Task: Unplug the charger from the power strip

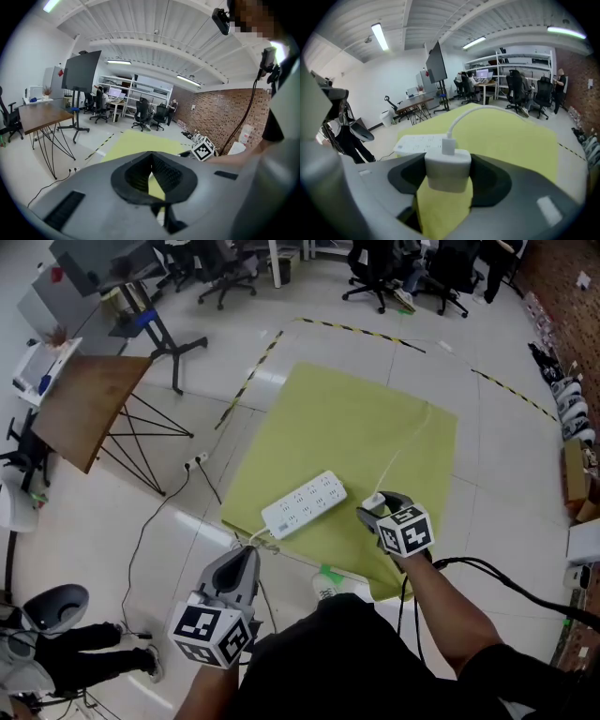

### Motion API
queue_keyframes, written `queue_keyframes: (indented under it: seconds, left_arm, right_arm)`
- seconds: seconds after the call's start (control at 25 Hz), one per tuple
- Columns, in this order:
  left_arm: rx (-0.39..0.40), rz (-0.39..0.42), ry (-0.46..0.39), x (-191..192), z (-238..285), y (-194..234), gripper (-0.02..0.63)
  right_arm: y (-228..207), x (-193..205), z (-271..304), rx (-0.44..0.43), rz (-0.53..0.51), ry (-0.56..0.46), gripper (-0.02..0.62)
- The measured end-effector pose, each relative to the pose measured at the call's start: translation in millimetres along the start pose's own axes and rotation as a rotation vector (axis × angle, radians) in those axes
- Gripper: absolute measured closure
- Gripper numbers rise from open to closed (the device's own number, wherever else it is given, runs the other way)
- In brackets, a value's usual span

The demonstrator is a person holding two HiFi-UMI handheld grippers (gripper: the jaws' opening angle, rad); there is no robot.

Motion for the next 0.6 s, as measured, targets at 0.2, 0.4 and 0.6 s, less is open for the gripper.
queue_keyframes:
  seconds: [0.2, 0.4, 0.6]
  left_arm:
    - [0.126, -0.017, 0.031, 14, 17, -25, 0.6]
    - [0.227, -0.029, 0.059, 28, 31, -58, 0.6]
    - [0.281, -0.025, 0.085, 35, 27, -71, 0.6]
  right_arm:
    - [-2, 65, -66, 0.062, 0.049, 0.129, 0.322]
    - [-7, 116, -106, 0.128, 0.039, 0.22, 0.324]
    - [-4, 145, -119, 0.168, 0.026, 0.269, 0.325]
Point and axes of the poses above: the fingertips, and each gripper's own axes: z forward along the fingers, y to its left, x out of its underside, the point moved 7 cm from there along -z, backward along the fingers, and after that the axes turned 13 degrees about -y, right-handed, at the moved point
